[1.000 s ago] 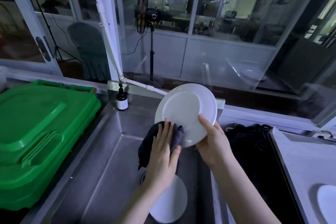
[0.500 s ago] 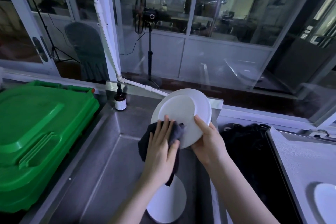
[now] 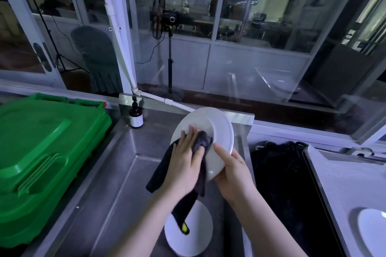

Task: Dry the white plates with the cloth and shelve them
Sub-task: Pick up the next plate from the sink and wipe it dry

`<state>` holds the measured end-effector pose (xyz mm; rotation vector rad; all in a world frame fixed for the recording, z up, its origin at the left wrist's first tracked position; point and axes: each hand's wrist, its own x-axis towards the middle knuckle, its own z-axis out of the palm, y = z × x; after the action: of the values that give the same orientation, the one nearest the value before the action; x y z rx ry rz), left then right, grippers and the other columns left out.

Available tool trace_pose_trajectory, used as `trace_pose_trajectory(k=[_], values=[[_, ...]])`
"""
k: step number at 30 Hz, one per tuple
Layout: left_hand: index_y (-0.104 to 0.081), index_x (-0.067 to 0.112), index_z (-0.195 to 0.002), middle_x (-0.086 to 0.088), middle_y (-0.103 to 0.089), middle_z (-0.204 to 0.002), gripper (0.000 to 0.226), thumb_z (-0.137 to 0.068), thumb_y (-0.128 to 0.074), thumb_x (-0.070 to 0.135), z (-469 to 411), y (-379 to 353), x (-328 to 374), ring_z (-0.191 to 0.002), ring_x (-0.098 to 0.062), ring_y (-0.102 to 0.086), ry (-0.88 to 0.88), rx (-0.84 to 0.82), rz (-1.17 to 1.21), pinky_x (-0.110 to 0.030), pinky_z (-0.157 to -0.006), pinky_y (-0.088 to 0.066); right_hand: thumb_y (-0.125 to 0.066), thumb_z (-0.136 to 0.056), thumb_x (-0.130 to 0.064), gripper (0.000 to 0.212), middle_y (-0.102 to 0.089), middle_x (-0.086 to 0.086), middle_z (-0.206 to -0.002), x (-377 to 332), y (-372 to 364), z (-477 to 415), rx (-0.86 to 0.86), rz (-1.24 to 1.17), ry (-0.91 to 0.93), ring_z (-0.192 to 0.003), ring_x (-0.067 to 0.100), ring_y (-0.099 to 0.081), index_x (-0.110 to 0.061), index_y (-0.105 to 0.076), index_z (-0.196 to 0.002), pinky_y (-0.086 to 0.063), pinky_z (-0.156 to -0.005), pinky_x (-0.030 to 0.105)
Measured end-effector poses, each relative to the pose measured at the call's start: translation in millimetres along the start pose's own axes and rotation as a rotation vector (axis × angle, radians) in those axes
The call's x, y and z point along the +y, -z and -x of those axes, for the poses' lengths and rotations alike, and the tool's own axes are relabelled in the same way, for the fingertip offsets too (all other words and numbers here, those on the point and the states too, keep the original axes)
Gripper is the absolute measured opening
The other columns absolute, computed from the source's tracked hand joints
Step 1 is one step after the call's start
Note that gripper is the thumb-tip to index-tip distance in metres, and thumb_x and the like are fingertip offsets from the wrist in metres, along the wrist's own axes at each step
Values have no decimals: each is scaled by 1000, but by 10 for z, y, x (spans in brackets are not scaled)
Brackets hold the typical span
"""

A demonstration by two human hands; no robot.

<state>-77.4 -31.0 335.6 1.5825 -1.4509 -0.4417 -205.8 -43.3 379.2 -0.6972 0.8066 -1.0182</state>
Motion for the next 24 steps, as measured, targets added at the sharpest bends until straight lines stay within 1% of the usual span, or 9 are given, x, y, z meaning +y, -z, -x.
trace_pose_trajectory(k=[3, 5, 7, 9, 11, 14, 17, 20, 24], values=[[-26, 18, -153, 2, -14, -163, 54, -103, -45, 20, -161, 154, -77, -151, -20, -13, 161, 101, 115, -31, -122, -9, -73, -78, -24, 23, -74, 20, -108, 8, 36, 43, -45, 63, -7, -92, 29, -74, -14, -80, -98, -61, -75, 36], [-40, 19, -149, -10, -26, -154, 52, -98, -55, 18, -92, 185, -33, -143, -27, -29, 93, 215, 28, -41, -120, -21, -72, -78, -24, 23, -74, 19, -109, -27, 43, 37, -61, 59, 5, -93, 29, -74, -14, -80, -97, -61, -73, 35], [-49, 20, -144, -10, -40, -131, 52, -93, -63, 16, 49, 150, 22, -122, -29, -47, -7, 316, -82, -39, -110, -36, -72, -77, -25, 29, -74, 20, -111, -77, 22, 11, -51, 49, 27, -96, 30, -73, -11, -77, -102, -61, -77, 36], [-51, 15, -143, -7, -52, -123, 52, -93, -64, 20, 195, 120, 75, -114, -26, -56, -41, 365, -72, -36, -100, -44, -72, -77, -26, 41, -72, 21, -114, -124, 3, -13, -36, 54, 42, -101, 32, -72, -7, -72, -113, -59, -84, 39], [-52, 9, -140, -3, -58, -131, 52, -93, -61, 29, 323, 105, 111, -121, -18, -54, -82, 360, -26, -30, -103, -43, -72, -78, -26, 45, -72, 21, -114, -160, 14, -24, -35, 39, 49, -102, 34, -71, -5, -69, -117, -59, -85, 40], [-51, 7, -139, 5, -48, -143, 49, -96, -45, 30, 412, 117, 148, -132, -10, -42, -207, 236, -8, -20, -112, -28, -71, -80, -26, 40, -72, 23, -113, -166, 32, -11, -43, 30, 45, -100, 34, -72, -5, -71, -115, -61, -81, 39], [-43, 9, -146, -7, -44, -149, 55, -95, -35, 30, 229, 201, 133, -137, -15, -34, -234, 106, -124, -31, -115, -24, -70, -82, -25, 40, -70, 26, -115, -75, 27, 30, -68, 45, 17, -102, 37, -71, -3, -71, -115, -60, -82, 40], [-35, 13, -151, -6, -33, -158, 60, -95, -28, 36, -27, 312, 58, -146, -18, -26, -176, 48, -210, -40, -120, -20, -71, -82, -25, 38, -70, 26, -116, 5, 13, 68, -84, 62, -16, -106, 39, -69, -5, -73, -114, -58, -89, 43], [-32, 10, -151, 6, -25, -155, 54, -99, -43, 19, -42, 395, -59, -146, -22, -29, -96, 89, -177, -32, -116, -23, -74, -76, -25, 30, -73, 21, -111, -80, -13, 47, -54, 55, 16, -98, 33, -73, -9, -78, -102, -61, -80, 38]])
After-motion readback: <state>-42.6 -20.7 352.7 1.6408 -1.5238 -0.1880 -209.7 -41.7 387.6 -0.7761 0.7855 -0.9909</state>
